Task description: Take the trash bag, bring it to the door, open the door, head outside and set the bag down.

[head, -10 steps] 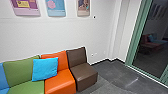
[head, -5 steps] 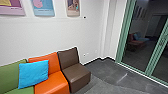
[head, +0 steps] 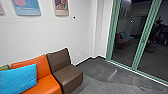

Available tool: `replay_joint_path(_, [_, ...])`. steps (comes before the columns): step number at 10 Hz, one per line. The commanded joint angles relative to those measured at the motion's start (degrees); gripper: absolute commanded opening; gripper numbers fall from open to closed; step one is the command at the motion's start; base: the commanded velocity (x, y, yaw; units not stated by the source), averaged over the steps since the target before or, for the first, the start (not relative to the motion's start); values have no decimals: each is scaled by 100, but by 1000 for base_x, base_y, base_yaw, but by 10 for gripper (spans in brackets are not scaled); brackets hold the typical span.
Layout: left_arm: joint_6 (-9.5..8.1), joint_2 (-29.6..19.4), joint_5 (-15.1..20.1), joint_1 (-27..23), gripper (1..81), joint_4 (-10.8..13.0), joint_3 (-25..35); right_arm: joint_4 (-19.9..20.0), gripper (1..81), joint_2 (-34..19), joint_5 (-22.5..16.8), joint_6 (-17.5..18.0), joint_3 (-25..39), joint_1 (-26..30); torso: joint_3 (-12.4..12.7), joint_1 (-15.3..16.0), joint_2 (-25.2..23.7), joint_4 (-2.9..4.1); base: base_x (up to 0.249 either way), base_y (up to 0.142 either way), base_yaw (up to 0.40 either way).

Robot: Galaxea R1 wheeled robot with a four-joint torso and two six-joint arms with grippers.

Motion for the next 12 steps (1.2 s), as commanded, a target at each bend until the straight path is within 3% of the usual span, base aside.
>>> replay_joint_path(1, [42, -33, 354, -299, 10, 15, -10, 610, 811, 212, -257, -683, -286, 215, 0, 0, 0, 0, 0, 0, -272])
replay_joint_path(2, [42, -33, 354, -299, 10, 15, -2, 924, 811, 168, -301, -700, -400, 286, 0, 0, 0, 0, 0, 0, -273])
replay_joint_path(7, [50, -6, 363, -299, 10, 24, -2, 900, 811, 160, -486, -718, -471, 330, 0, -2, 0, 0, 0, 0, -272])
replay_joint_path(12, [59, 21, 372, -299, 10, 33, -10, 874, 811, 160, -433, -735, -453, 286, 0, -2, 0, 0, 0, 0, -305])
